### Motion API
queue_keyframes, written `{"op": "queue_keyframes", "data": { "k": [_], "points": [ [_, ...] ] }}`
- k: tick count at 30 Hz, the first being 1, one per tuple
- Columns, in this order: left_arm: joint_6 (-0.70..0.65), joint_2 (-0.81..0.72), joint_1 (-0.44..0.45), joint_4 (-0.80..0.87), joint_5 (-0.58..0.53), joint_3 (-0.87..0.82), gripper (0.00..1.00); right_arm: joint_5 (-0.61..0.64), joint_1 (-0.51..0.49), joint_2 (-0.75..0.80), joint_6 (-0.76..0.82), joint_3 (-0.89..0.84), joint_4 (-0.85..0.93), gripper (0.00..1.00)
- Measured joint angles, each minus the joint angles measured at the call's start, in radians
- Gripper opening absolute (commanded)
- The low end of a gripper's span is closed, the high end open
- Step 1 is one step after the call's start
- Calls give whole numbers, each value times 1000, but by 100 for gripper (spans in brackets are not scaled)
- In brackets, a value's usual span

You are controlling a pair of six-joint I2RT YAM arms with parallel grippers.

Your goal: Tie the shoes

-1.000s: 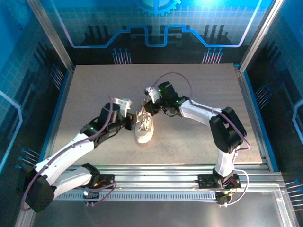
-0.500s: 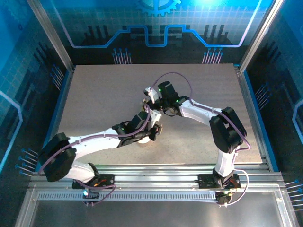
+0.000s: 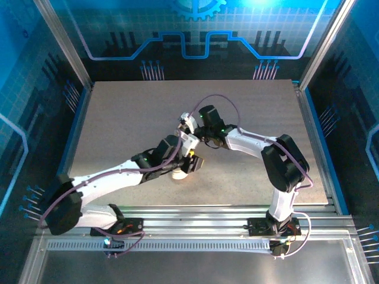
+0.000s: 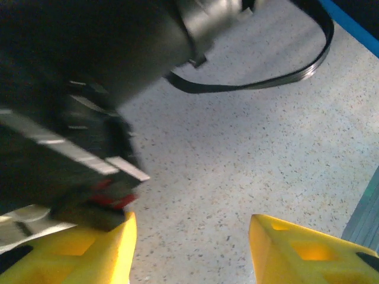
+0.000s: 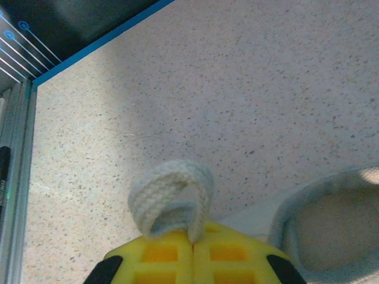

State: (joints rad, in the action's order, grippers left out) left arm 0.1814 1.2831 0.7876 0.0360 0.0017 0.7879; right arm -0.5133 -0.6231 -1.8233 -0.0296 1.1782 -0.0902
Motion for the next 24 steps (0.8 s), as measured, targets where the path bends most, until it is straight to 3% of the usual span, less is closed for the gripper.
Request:
{"op": "queue_keyframes", "data": {
  "k": [7, 14, 24],
  "points": [
    [-7, -153, -186, -13, 85, -19, 56, 10, -19, 31, 28, -80, -71, 0],
    [125, -203, -424, -114, 229, -85, 57, 37, -30, 60, 50, -123, -134, 0],
    [210, -72, -456, -173, 368, -86, 54, 42, -31, 77, 73, -124, -164, 0]
  ]
}}
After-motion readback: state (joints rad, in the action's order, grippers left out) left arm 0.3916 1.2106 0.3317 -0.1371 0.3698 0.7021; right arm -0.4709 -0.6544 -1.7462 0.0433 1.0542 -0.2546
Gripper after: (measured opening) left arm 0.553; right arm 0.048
